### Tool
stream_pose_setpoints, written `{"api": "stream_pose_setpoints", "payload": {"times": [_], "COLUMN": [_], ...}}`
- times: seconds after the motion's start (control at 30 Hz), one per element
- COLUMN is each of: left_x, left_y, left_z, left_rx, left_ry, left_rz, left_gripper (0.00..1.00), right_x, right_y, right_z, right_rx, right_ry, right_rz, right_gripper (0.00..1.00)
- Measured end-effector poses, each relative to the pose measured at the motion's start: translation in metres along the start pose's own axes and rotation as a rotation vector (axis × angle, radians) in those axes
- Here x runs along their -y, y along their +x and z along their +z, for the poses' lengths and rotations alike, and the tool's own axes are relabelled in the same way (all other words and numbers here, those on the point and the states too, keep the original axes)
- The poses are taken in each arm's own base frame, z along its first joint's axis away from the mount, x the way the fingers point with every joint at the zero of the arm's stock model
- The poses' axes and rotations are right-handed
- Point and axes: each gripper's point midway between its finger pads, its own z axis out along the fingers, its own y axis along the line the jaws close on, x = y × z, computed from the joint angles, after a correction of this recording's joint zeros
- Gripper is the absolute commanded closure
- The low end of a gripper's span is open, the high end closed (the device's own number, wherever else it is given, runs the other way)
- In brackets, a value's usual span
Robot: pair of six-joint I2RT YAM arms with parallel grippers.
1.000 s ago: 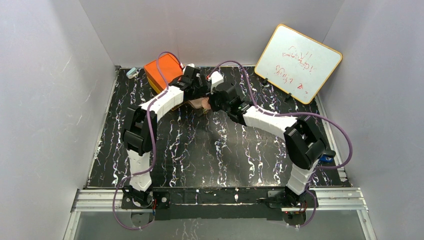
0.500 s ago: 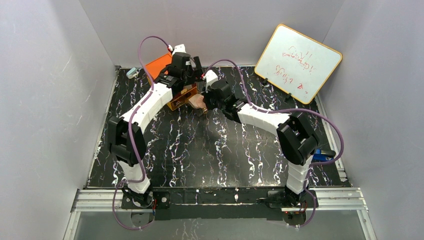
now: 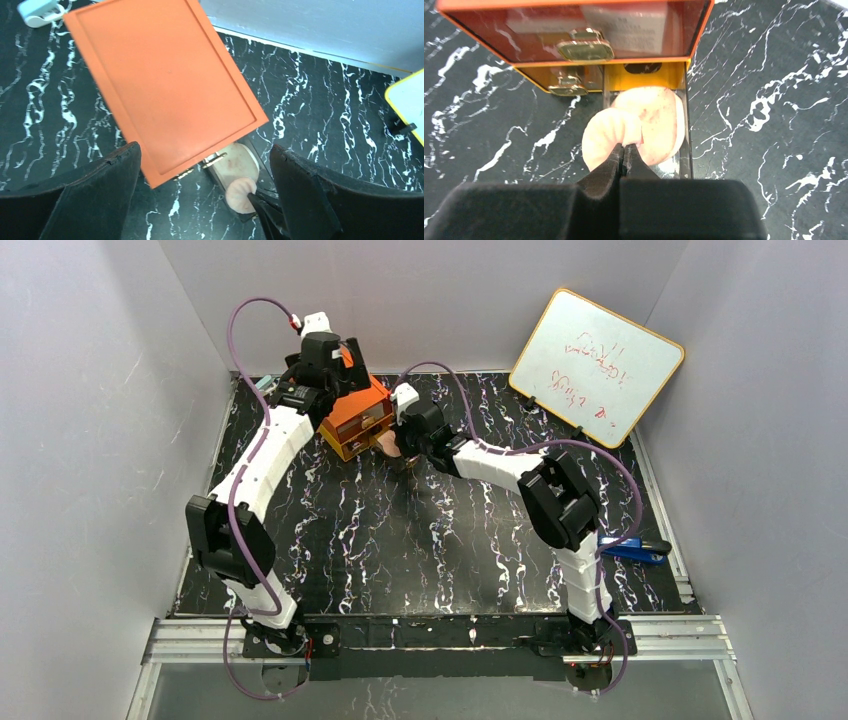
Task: Organize the makeup
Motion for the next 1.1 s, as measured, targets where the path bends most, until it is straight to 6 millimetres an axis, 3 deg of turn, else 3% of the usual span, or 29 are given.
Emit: {"api": "stream_pose_setpoints", "payload": {"times": [0.2, 0.37, 0.53, 0.87, 0.9, 1.1], "left_x": [-0.036, -0.066, -0.086, -0.103, -0.104, -0.107], "left_y": [-0.016, -0.016, -0.002, 0.010, 0.011, 0.014], "left_z": [-0.012, -0.013, -0.009, -0.004, -0.004, -0.003], "left_rx": [0.039, 0.041, 0.004, -0.029, -0.032, -0.040], "left_ry": [-0.070, -0.146, -0.200, -0.234, -0.235, -0.237], "left_rz": [0.010, 0.043, 0.082, 0.100, 0.101, 0.104], "left_gripper": [0.02, 0.02, 0.01, 0.02, 0.02, 0.02], "right_x": [0.007, 0.010, 0.012, 0.017, 0.018, 0.019], "right_y": [0.030, 0.020, 0.010, 0.024, 0.025, 0.031], "right_z": [0.013, 0.014, 0.014, 0.020, 0.021, 0.026], "right_rx": [-0.072, -0.056, -0.035, -0.063, -0.066, -0.075], "right_ry": [0.013, 0.017, 0.018, 0.030, 0.030, 0.033], "right_rz": [-0.004, -0.010, -0.016, -0.015, -0.014, -0.015], "right_gripper": [0.99, 0.99, 0.99, 0.99, 0.95, 0.51]}}
